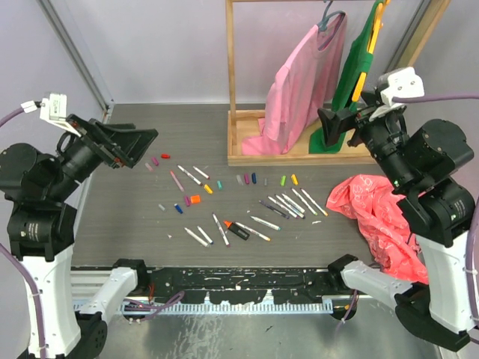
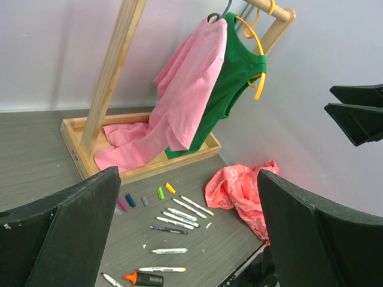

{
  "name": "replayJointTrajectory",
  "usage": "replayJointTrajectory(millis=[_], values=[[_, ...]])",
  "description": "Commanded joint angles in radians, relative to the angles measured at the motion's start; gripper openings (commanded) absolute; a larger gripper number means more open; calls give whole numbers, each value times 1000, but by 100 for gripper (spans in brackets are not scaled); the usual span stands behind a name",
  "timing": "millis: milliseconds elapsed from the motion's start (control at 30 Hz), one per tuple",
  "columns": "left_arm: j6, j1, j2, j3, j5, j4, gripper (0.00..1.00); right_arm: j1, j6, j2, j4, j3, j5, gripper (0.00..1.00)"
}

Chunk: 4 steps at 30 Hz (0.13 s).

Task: Open the pen caps
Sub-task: Reset both arms

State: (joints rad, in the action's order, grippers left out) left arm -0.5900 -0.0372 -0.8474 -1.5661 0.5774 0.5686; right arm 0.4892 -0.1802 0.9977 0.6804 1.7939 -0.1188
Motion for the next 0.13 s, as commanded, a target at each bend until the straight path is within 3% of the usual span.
replayJointTrajectory(millis=[0, 100], values=[[1, 0, 1, 5, 39, -13, 98, 2, -31, -26, -23, -24, -38, 100], [11, -1, 9, 21, 36, -16, 98, 1, -30, -27, -21, -35, -25, 100]])
